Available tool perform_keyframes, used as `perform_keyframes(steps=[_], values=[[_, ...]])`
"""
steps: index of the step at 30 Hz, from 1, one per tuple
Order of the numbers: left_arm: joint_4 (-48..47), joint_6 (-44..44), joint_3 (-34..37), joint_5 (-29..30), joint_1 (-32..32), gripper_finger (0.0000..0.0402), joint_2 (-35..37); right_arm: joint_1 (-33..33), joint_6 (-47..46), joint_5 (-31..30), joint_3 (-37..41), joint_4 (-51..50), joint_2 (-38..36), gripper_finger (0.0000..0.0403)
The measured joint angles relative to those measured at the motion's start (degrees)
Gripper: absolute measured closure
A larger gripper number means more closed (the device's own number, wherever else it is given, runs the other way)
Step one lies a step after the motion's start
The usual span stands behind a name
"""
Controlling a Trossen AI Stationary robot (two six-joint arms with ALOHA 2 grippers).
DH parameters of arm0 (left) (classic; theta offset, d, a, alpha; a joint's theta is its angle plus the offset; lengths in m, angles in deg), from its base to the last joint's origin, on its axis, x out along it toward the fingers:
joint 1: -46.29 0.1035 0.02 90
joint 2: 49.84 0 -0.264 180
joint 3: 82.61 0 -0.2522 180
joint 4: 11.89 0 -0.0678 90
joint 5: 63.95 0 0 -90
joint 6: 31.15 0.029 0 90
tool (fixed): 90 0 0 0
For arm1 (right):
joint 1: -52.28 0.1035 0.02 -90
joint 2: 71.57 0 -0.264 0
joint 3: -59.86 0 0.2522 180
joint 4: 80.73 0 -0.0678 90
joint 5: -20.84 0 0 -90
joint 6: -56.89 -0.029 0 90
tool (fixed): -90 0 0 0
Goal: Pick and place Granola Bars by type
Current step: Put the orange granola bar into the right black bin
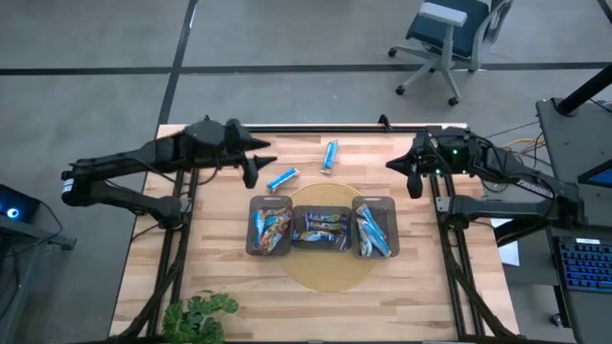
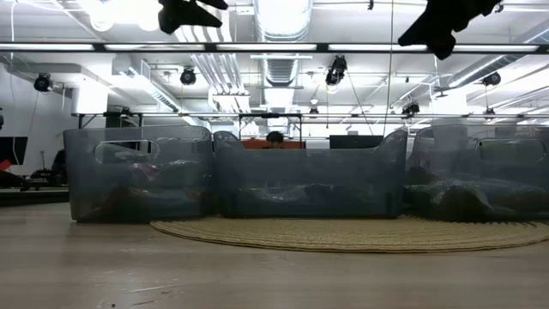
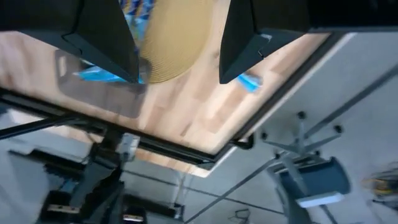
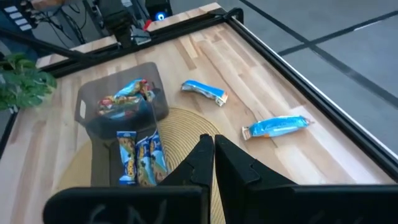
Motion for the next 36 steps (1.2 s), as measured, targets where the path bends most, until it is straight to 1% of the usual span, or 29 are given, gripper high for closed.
perform_keyframes(steps=[4,8,12,16,20,22,26,32,36], values=[[-10.7,3.0,-7.6,1.7,2.8,0.0197,-2.6,0.0,0.0,0.0,0.1,0.1,-1.3,0.0394],[-20.1,4.0,-15.5,1.1,7.0,0.0197,-7.4,0.0,-0.3,0.0,0.1,0.1,-1.6,0.0394],[-26.1,5.6,-22.6,-3.2,10.4,0.0197,-13.3,0.0,-1.4,0.3,0.1,-0.1,-1.4,0.0394],[-28.6,8.8,-27.7,-3.4,11.7,0.0197,-19.2,0.0,-2.6,0.5,0.1,-0.1,-1.4,0.0394],[-33.6,9.0,-32.5,-3.2,12.5,0.0197,-24.7,0.0,-3.0,0.5,0.1,-0.5,-1.6,0.0394],[-36.4,9.0,-34.0,-3.0,12.7,0.0197,-27.5,0.0,-3.0,0.5,0.1,-1.1,-1.5,0.0394],[-39.0,9.0,-34.5,-3.0,12.7,0.0197,-32.1,0.0,-3.0,0.5,0.1,-2.1,-1.5,0.0394],[-40.0,6.5,-34.5,-3.1,12.7,0.0197,-38.1,0.0,-3.0,0.5,0.1,-3.3,-1.5,0.0394],[-39.9,6.1,-34.5,-3.1,12.7,0.0197,-40.4,0.0,-3.0,0.5,0.1,-3.4,-1.5,0.0394]])
